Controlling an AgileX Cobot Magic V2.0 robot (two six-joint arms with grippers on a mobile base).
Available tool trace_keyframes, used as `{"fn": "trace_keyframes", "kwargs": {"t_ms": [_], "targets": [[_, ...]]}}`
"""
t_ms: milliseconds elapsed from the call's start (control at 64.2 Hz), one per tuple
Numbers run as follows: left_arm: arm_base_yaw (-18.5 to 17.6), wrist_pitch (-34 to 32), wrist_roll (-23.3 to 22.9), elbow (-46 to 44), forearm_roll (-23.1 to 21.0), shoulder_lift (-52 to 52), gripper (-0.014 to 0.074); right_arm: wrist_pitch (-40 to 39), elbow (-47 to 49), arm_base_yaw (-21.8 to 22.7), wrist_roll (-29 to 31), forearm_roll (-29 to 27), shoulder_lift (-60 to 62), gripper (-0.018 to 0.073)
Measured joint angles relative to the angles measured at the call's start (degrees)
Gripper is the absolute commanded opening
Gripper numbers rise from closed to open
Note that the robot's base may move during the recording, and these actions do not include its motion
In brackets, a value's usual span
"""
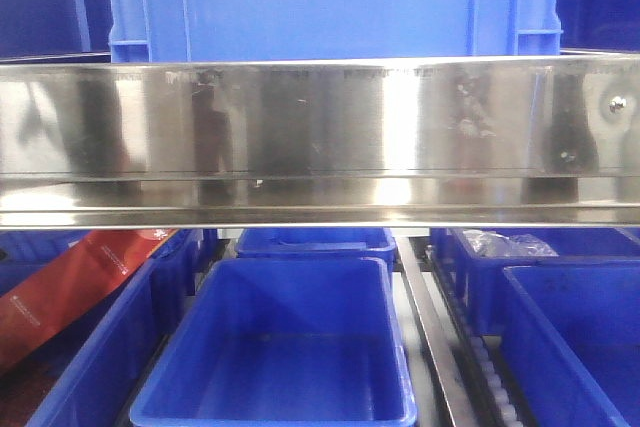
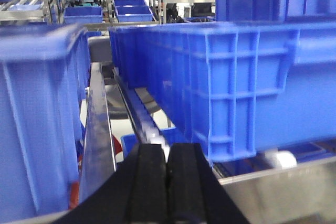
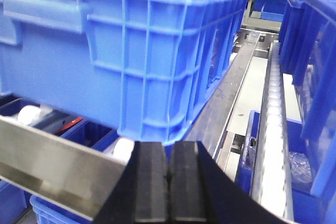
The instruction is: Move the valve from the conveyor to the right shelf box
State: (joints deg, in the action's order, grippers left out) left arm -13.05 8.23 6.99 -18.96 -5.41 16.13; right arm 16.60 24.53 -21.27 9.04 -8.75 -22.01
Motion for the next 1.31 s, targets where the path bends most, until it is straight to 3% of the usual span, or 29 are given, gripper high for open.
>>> {"fn": "trace_keyframes", "kwargs": {"t_ms": [825,918,1074,1307], "targets": [[0.00,-0.78,0.00,1.37,0.00,-1.54,-0.0111,-0.71,-0.57,0.00,0.00,0.00,0.61,-0.0162],[0.51,-1.02,0.00,1.97,3.24,-1.54,-0.0111,-0.71,-0.57,0.00,0.00,0.00,0.61,-0.0162],[5.80,-1.88,0.00,5.24,9.43,-2.86,-0.0111,-0.71,-0.57,0.00,0.00,0.00,0.61,-0.0162],[16.12,-9.94,-1.38,14.04,9.18,-10.82,-0.0111,-0.71,-0.57,0.00,0.00,0.00,0.61,-0.0162]]}}
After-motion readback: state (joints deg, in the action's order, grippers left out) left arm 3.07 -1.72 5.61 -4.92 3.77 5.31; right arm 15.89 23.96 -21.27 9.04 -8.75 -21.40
